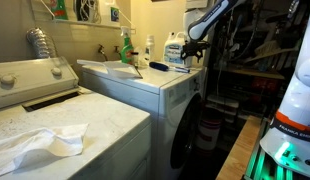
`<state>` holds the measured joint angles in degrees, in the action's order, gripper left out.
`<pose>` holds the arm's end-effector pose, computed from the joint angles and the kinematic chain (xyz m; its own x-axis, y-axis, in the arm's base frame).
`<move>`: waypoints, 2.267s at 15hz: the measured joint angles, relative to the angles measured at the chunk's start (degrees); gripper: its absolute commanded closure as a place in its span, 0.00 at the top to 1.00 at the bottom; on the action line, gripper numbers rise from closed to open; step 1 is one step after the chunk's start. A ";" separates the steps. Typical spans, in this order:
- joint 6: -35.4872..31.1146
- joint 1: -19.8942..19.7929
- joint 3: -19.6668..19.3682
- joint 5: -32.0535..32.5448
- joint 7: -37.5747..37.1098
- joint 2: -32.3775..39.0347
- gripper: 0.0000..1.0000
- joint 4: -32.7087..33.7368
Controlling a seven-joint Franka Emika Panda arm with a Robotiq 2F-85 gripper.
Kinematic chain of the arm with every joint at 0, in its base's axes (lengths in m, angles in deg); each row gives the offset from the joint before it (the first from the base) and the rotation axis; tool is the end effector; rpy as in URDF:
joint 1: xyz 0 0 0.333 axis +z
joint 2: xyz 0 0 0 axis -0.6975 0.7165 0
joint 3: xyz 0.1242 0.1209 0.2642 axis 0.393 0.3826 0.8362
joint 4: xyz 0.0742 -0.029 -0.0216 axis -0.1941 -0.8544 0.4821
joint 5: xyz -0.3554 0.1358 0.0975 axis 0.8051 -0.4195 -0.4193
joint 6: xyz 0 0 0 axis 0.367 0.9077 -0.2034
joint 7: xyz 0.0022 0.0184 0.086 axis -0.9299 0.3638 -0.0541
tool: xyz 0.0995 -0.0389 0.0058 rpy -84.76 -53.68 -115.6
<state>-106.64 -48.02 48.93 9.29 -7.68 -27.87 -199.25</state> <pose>0.5517 -0.1667 0.3930 0.5791 -0.7197 0.3831 -0.8085 -0.5675 0.1560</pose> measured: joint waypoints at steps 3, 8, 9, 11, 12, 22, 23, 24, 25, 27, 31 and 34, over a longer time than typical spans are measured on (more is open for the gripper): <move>0.00 -0.32 1.01 -7.00 6.99 0.09 1.00 0.11; -3.32 -0.94 1.29 -12.72 13.33 1.13 1.00 0.55; -3.89 -1.06 1.29 -13.60 14.28 1.46 1.00 0.63; -4.94 -1.29 1.29 -15.06 15.98 2.18 1.00 0.81; -5.37 -1.37 1.29 -15.74 16.82 2.57 1.00 0.98; -7.66 -1.46 1.23 -16.56 17.94 6.13 0.58 3.45; -7.71 -1.46 1.23 -16.56 17.95 6.42 0.49 3.61; -7.84 -1.46 1.23 -16.56 17.95 6.60 0.41 3.67; -7.99 -1.46 1.23 -16.56 17.95 6.72 0.34 3.69; -8.29 -1.44 1.23 -16.56 17.98 6.74 0.18 3.86; -8.29 -1.29 1.23 -16.35 18.12 6.67 0.13 4.33; -5.45 -0.37 1.45 -16.33 18.56 5.25 0.13 5.10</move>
<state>-112.09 -48.39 50.38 -7.04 10.87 -22.63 -194.15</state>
